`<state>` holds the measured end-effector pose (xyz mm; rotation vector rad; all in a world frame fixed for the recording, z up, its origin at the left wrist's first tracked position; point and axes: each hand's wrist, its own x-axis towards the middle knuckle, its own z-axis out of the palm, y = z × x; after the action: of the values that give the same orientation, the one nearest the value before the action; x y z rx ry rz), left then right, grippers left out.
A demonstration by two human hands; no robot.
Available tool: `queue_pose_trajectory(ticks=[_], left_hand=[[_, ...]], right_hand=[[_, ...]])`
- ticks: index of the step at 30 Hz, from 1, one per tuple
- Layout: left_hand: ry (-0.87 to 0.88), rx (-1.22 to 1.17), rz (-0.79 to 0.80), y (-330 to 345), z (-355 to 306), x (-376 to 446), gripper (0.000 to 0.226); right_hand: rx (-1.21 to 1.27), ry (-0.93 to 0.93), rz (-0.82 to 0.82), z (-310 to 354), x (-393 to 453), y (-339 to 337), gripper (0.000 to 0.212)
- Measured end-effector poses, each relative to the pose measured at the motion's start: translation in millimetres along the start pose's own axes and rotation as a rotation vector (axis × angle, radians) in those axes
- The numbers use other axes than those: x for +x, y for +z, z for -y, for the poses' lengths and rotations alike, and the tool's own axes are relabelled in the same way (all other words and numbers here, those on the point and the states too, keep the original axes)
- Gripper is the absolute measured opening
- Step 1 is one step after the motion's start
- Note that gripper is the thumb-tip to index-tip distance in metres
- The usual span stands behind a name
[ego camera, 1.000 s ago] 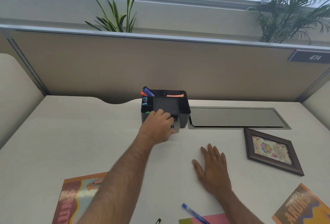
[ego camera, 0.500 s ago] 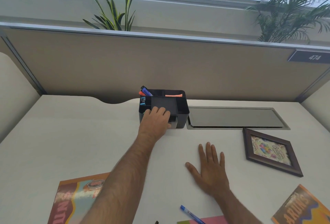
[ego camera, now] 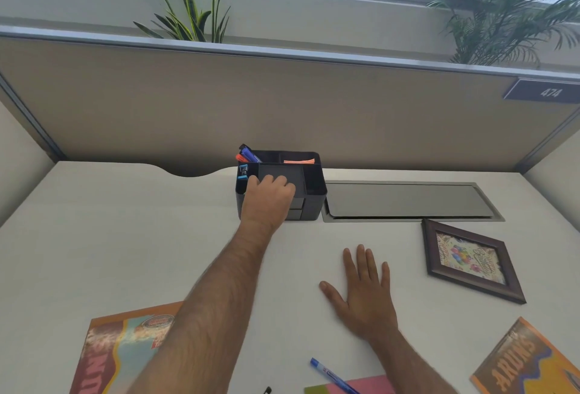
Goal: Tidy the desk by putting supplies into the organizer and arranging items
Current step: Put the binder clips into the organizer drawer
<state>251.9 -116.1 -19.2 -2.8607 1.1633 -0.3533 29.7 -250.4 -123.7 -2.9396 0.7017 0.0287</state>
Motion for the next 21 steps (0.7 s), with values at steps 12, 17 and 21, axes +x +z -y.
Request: queue_pose_trajectory(ticks=[12,17,21], left_hand=[[-0.023,-0.113,-0.175,11.0,4.5,-19.8,0.031],[-0.070,-0.303,-0.281,2.2,3.3,-52.7,0.025],[-0.172,-0.581,0.222,-14.2,-3.5,-91.4,0.026]], right_hand=[[-0.009,0.005,0.018,0.3,0.3,-0.4,0.091],[-0.014,0.010,0.051,2.1,-0.2,-4.4,0.091],[-0.022,0.020,0.097,3.2,0.0,-7.9,0.090]])
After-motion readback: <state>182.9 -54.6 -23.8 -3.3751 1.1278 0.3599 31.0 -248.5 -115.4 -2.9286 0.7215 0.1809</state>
